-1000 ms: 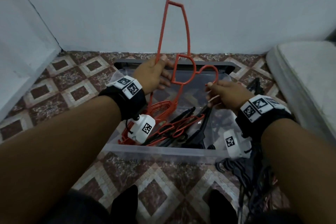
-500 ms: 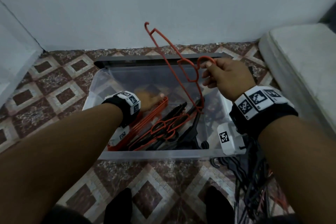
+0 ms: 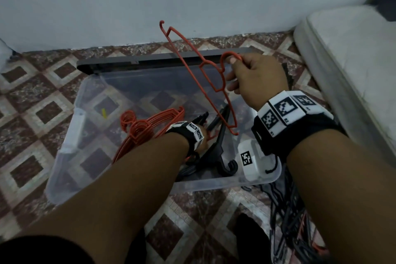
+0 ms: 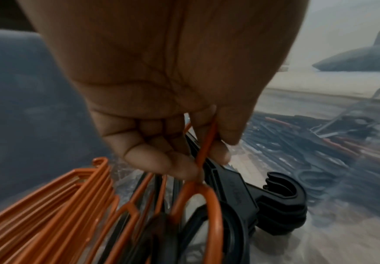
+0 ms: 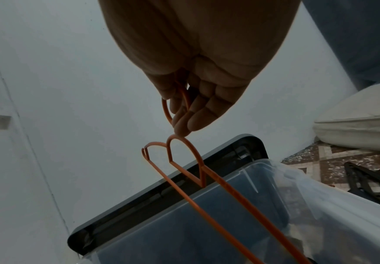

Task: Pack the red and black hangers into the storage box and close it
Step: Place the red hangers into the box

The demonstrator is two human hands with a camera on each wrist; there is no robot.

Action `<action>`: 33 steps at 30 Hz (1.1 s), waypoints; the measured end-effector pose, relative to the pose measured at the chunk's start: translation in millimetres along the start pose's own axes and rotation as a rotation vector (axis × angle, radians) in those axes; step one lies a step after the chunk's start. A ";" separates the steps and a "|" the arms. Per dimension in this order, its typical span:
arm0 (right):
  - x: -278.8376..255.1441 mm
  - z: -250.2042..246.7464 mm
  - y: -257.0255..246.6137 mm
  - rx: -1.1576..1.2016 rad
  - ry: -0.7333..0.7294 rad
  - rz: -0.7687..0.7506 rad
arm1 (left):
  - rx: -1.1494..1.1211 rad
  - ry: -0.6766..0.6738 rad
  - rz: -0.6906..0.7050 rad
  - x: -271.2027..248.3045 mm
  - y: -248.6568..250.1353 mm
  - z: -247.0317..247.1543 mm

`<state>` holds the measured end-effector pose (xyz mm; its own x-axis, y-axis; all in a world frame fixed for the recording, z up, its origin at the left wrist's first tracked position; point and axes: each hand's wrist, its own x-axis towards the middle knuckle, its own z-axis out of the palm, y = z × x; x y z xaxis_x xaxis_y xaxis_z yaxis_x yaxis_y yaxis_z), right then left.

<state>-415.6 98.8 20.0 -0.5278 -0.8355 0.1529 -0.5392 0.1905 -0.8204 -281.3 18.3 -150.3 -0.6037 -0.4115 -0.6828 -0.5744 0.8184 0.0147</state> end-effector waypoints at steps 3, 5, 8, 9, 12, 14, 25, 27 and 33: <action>0.6 -4.5 -2.7 0.081 0.072 -0.003 | -0.042 0.085 -0.011 -22.1 -12.5 -8.1; 1.4 -6.5 -5.1 0.150 0.107 0.014 | -0.062 0.180 -0.024 -49.2 -26.1 -18.8; -0.1 -6.8 -9.7 0.238 0.112 0.045 | -0.138 0.311 -0.096 -100.9 -47.7 -37.0; -0.9 -6.2 -11.9 0.278 0.100 0.056 | -0.175 0.363 -0.121 -118.1 -54.8 -42.4; -5.5 -4.4 -17.3 0.319 0.074 0.070 | -0.304 0.523 -0.165 -160.6 -75.1 -50.1; -7.7 -4.2 -19.4 0.278 0.062 0.044 | -0.371 0.614 -0.209 -181.6 -85.2 -51.1; -4.2 -5.7 -15.7 0.160 -0.044 -0.013 | -0.867 0.983 -0.034 -237.3 -114.4 -71.5; -5.0 -3.2 -15.4 0.190 -0.074 -0.017 | -1.163 1.018 0.108 -238.2 -120.2 -72.0; -8.7 6.3 -27.4 0.324 -0.152 0.018 | -1.632 0.866 0.348 -237.4 -133.4 -74.8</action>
<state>-392.1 97.6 37.6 -0.4189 -0.9051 0.0733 -0.2817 0.0528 -0.9580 -102.7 -23.1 64.5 -0.5698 -0.8218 0.0051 0.0413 -0.0225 0.9989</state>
